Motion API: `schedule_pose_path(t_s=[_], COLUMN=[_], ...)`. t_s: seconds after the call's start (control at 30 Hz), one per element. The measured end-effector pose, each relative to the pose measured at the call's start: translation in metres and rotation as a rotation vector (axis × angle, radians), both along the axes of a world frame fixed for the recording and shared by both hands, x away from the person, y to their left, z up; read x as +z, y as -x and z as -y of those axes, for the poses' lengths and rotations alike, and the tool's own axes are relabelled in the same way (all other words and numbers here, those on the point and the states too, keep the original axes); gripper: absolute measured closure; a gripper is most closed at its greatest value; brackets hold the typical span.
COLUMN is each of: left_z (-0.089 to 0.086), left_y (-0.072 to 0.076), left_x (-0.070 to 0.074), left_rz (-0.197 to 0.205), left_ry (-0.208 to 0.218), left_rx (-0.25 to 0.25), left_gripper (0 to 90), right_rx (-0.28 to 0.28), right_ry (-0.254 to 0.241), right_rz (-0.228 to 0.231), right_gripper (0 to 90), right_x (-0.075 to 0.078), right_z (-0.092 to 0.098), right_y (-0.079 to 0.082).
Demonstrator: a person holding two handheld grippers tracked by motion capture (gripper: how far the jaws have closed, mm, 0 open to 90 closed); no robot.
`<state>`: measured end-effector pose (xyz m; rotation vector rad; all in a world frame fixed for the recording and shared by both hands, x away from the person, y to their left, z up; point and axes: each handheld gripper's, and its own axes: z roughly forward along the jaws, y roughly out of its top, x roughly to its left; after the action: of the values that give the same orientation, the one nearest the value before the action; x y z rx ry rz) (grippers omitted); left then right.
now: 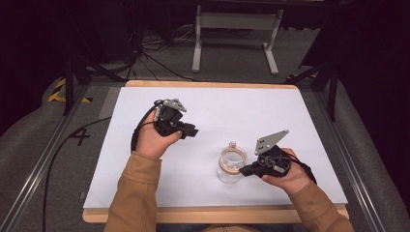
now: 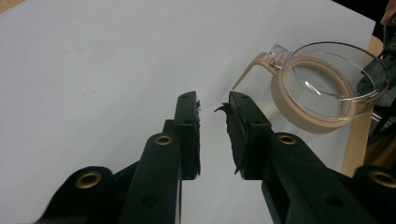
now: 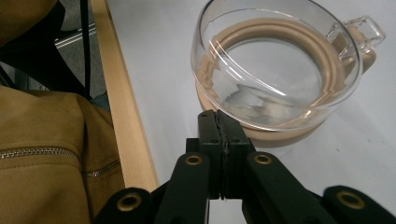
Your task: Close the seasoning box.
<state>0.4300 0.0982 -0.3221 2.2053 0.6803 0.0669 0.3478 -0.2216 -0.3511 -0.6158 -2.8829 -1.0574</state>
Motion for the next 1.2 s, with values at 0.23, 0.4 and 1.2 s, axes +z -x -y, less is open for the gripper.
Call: schedule_pose_path(t_s=[0.23, 0.4, 1.2], left_z=[0.000, 0.000, -0.046], left_y=[0.000, 0.000, 0.035], left_x=[0.000, 0.000, -0.003], left_rz=[-0.004, -0.007, 0.008], left_ry=[-0.006, -0.009, 0.013], left_rx=[-0.005, -0.001, 0.120], left_gripper=[73.9, 72.9, 70.3], right_rx=[0.017, 0.025, -0.140], right_ry=[0.025, 0.027, -0.151], right_rz=[-0.018, -0.016, 0.157], right_gripper=[89.8, 89.7, 75.6], right_x=[-0.001, 0.004, 0.054], right_z=[-0.001, 0.001, 0.048], right_y=[0.002, 0.004, -0.030])
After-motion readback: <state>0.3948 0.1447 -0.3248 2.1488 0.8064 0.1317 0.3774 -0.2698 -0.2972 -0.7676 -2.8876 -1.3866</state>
